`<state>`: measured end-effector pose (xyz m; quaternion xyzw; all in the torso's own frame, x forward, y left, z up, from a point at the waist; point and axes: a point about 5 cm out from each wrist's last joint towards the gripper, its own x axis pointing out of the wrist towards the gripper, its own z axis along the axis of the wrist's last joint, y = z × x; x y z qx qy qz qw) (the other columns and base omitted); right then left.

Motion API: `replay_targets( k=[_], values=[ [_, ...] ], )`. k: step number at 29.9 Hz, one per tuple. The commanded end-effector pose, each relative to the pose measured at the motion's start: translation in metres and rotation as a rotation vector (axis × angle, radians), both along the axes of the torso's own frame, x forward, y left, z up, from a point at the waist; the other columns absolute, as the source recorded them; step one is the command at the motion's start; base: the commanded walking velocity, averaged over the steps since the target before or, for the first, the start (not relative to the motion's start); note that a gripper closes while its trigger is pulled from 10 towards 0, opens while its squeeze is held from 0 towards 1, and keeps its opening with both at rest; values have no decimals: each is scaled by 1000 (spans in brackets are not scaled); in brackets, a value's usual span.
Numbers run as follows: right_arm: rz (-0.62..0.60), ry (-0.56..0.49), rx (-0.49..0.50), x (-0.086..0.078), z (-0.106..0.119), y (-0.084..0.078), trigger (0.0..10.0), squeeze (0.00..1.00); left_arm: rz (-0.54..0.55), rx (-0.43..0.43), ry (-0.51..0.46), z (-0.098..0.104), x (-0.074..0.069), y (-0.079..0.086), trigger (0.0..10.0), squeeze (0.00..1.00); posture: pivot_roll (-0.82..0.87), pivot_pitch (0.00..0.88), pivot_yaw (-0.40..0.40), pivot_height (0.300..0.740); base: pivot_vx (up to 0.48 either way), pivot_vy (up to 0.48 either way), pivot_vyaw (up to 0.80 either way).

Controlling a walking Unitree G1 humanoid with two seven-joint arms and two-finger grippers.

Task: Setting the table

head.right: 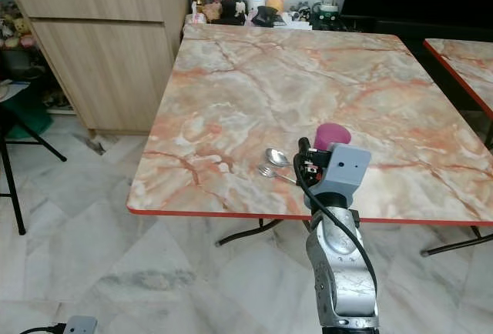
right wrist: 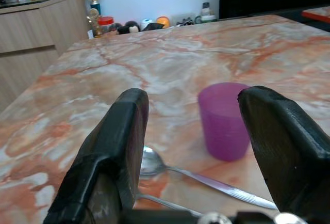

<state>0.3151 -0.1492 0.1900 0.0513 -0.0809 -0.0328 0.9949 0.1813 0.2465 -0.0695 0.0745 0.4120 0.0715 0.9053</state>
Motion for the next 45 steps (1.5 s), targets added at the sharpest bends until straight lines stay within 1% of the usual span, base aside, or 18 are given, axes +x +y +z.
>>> replay_targets(
  k=[1, 3, 15, 27, 29, 34, 38, 41, 42, 43, 45],
  values=[
    [-19, -1, 0, -1, 0, -5, 10000, 0, 7, -6, 44, -6, -10, 0, 10000, 0, 22, 150, -21, 740, 0, 0, 0],
    [-19, -1, 0, -1, 0, -5, 10000, 0, 8, -8, 43, -5, -10, 0, 10000, 0, 22, 150, -21, 740, 0, 0, 0],
    [-13, 2, 0, -1, -1, -3, 10000, 0, 7, -7, 50, -6, -11, 0, 10000, 0, 22, 151, -21, 740, 255, 0, 0],
    [-5, -2, -1, -1, 0, -2, 10000, 0, -3, -2, 47, -5, -9, -1, 10000, 0, 22, 139, -21, 740, 268, 0, 0],
    [1, 1, -2, -1, -1, 0, 10000, 0, -14, 11, 50, -5, -8, 0, 10000, 0, 19, 132, -19, 740, 0, 0, 0],
    [15, 9, -5, -3, -2, 2, 10000, 0, -21, 10, 54, -5, -9, -1, 10000, 0, 15, 134, -18, 740, 0, 0, 0],
    [27, 42, -40, -2, -2, 4, 10000, 0, -23, 8, 56, -6, -9, -2, 10000, 0, 16, 137, -18, 740, 0, 0, 0],
    [34, 100, -76, 1, -2, 3, 10000, 0, -29, 5, 73, -7, -11, -4, 10000, 0, 9, 147, -19, 740, 0, 0, 0],
    [61, 144, -44, 3, -5, 5, 10000, 0, -36, 6, 78, -8, -11, -5, 10000, 0, 9, 147, -19, 740, 0, 0, 0],
    [112, 195, -13, 6, -6, 10, 10000, 0, -46, 7, 81, -9, -12, -7, 10000, 0, 6, 153, -20, 740, 0, 0, 0],
    [142, 185, -73, 8, -2, 12, 10000, 0, -45, 4, 82, -9, -13, -8, 10000, 0, 7, 153, -20, 740, 0, 0, 0]
  ],
)
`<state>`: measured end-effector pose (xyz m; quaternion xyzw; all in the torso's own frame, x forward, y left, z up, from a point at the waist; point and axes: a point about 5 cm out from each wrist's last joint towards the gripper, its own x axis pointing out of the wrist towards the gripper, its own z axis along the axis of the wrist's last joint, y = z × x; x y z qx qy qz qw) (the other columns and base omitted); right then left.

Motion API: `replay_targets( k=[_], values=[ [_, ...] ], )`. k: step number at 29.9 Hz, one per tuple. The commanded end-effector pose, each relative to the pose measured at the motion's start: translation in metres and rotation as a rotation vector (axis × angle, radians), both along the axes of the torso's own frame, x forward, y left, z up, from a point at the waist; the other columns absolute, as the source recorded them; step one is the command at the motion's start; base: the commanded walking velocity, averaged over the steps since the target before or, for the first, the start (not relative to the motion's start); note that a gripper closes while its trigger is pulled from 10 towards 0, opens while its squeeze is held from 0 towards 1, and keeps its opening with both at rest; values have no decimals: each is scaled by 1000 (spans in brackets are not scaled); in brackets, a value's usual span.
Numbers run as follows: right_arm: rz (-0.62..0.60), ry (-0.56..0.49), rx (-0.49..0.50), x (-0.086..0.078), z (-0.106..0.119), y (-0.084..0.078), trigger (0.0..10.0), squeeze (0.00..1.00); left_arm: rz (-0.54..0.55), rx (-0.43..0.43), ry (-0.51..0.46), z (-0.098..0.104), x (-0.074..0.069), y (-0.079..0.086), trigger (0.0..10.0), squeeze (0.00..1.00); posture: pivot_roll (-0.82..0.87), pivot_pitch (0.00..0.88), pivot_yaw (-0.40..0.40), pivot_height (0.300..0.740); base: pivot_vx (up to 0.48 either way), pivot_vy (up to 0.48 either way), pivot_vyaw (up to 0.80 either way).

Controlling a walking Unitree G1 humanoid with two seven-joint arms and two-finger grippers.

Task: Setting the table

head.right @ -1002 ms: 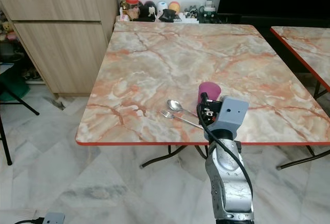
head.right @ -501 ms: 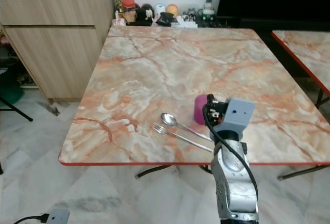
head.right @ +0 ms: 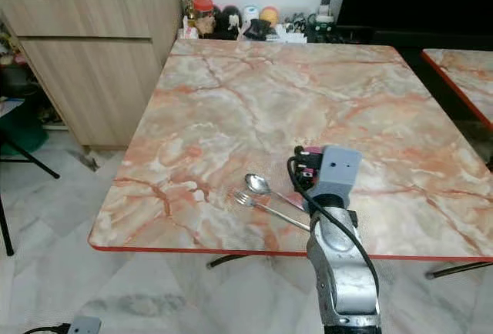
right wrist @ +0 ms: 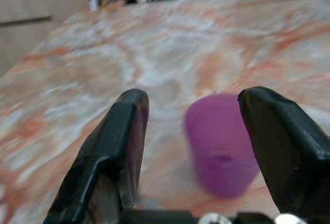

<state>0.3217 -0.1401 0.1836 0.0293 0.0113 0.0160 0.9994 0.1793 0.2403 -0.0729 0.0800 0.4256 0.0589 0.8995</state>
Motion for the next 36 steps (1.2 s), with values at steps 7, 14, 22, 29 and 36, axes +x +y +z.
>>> replay_targets(
  k=[7, 14, 22, 29, 36],
  values=[
    [156, 16, -167, 13, 17, -1, 10000, 0, -14, -1, 49, -7, -11, -3, 10000, 0, 5, 157, -21, 740, 0, 0, 0],
    [266, 61, -303, 25, 19, -10, 10000, 0, -16, -4, 53, -7, -11, -3, 10000, 0, 0, 161, -19, 740, 0, 0, 0],
    [227, 83, -237, 35, 22, -27, 10000, 0, -29, -1, 57, -7, -13, -3, 10000, 0, 5, 167, -16, 740, 0, 0, 0],
    [250, 95, -218, 42, 22, -34, 0, 0, -27, 1, 58, -7, -13, -2, 10000, 0, 10, 172, -15, 740, 0, 0, 0],
    [271, 105, -209, 44, 19, -32, 10000, 0, -26, 3, 60, -7, -15, -1, 10000, 0, 17, 173, -16, 740, 0, 0, 0]
  ],
)
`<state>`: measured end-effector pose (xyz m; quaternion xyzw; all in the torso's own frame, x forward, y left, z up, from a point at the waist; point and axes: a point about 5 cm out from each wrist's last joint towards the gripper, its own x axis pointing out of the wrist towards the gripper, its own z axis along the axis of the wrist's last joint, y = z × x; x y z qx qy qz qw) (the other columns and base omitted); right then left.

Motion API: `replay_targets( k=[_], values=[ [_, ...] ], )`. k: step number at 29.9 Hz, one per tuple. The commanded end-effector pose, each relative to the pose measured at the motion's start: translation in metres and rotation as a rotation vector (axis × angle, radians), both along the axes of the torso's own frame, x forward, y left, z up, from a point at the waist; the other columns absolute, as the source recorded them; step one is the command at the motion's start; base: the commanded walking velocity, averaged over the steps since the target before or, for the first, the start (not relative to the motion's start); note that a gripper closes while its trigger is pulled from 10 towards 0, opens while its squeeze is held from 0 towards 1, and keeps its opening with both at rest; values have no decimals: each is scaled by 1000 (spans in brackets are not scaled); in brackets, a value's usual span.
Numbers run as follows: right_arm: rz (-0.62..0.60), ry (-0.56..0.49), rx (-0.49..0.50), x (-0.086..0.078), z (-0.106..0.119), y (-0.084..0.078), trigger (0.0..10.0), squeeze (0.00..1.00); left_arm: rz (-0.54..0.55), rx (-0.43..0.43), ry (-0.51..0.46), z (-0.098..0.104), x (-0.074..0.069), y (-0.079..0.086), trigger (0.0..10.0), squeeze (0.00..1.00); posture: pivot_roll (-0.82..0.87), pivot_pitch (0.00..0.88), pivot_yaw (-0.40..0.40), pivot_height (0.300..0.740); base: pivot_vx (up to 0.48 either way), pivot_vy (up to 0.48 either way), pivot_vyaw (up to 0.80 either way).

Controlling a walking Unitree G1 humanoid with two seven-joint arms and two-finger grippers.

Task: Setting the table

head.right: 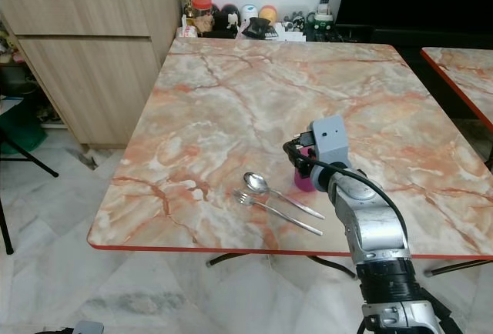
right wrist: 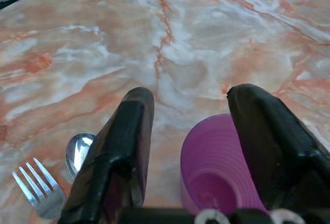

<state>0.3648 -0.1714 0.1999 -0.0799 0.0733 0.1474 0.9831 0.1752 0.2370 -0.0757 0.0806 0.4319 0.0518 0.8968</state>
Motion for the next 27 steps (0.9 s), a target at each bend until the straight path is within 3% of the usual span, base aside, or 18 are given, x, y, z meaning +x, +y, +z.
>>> replay_targets(
  k=[1, 5, 6, 7, 8, 10, 11, 12, 13, 27],
  values=[
    [-3, -6, 14, 2, 2, -2, 10000, 0, -14, 8, 44, -5, -11, 2, 10000, 0, 19, 173, -15, 740, 0, 0, 0],
    [-25, 4, 12, 3, 0, -8, 10000, 0, -14, 10, 47, -5, -11, 3, 10000, 0, 19, 172, -16, 740, 0, 0, 0],
    [-24, 4, 13, 3, 0, -8, 9451, 0, -14, 10, 47, -5, -11, 3, 10000, 0, 21, 173, -16, 740, 0, 0, 0],
    [-23, 2, 16, 3, 0, -8, 2196, 0, -14, 10, 47, -5, -11, 3, 10000, 0, 21, 173, -16, 740, 0, 0, 0],
    [-22, -2, 20, 2, 0, -8, 0, 0, -14, 9, 47, -5, -11, 3, 10000, 0, 22, 174, -16, 740, 0, 0, 0],
    [-23, 2, 16, 2, -1, -7, 118, 0, -14, 9, 46, -5, -11, 3, 10000, 0, 22, 174, -16, 740, 0, 0, 0],
    [-26, 8, 6, 2, -3, -7, 7451, 0, -15, 9, 46, -5, -11, 3, 10000, 0, 24, 173, -15, 740, 0, 0, 0],
    [-28, 10, 3, 2, -3, -8, 7451, 0, -15, 9, 46, -5, -11, 3, 10000, 0, 24, 173, -15, 740, 0, 0, 0],
    [-29, 11, 3, 3, -3, -8, 10000, 0, -15, 10, 46, -5, -11, 3, 10000, 0, 25, 173, -15, 740, 0, 0, 0],
    [-28, 29, -1, 4, -10, -8, 10000, 0, -23, 9, 48, -5, -11, 3, 10000, 0, 28, 172, -12, 740, 0, 0, 0]
  ],
)
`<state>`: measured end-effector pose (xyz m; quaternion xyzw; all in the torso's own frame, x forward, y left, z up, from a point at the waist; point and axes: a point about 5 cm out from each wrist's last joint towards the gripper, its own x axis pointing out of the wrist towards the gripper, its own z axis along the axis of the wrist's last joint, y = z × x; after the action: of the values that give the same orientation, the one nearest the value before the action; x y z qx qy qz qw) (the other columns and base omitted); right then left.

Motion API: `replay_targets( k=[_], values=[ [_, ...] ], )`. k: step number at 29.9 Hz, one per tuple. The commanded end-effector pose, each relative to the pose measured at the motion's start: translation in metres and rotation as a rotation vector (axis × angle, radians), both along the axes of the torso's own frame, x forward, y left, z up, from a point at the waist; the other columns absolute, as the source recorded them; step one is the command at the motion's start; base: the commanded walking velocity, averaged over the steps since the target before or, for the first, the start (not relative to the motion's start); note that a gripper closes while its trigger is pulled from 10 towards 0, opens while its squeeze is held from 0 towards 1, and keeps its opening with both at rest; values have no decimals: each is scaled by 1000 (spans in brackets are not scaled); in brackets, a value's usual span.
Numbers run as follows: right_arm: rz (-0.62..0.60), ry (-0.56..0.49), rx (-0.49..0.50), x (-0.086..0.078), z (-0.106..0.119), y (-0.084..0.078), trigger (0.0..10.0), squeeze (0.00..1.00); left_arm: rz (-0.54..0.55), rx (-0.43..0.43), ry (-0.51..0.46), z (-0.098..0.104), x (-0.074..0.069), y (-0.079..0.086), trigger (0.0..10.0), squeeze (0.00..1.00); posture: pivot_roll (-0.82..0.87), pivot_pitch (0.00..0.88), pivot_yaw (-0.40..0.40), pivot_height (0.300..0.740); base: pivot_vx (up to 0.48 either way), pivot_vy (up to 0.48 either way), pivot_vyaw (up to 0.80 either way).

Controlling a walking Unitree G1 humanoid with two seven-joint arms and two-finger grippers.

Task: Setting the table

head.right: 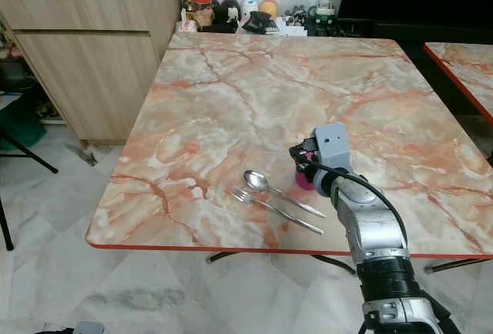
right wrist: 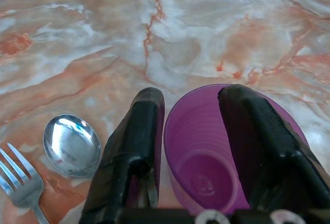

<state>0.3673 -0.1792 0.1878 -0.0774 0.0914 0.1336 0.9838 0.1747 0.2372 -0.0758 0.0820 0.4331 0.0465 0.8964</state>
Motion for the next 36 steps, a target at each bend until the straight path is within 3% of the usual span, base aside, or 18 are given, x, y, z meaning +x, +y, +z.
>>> replay_targets(
  k=[1, 13, 36],
  values=[
    [5, -4, 1, 1, 2, 1, 10000, 0, -14, 11, 45, -5, -11, 3, 10000, 0, 29, 172, -12, 740, 0, 0, 0],
    [50, 6, 1, 0, -2, 7, 10000, 0, -11, 12, 46, -5, -11, 4, 10000, 0, 32, 175, -12, 740, 0, 0, 0],
    [36, 18, -2, 0, -4, 5, 10000, 0, -11, 12, 47, -5, -12, 4, 10000, 0, 33, 177, -13, 740, 0, 0, 0]
  ],
)
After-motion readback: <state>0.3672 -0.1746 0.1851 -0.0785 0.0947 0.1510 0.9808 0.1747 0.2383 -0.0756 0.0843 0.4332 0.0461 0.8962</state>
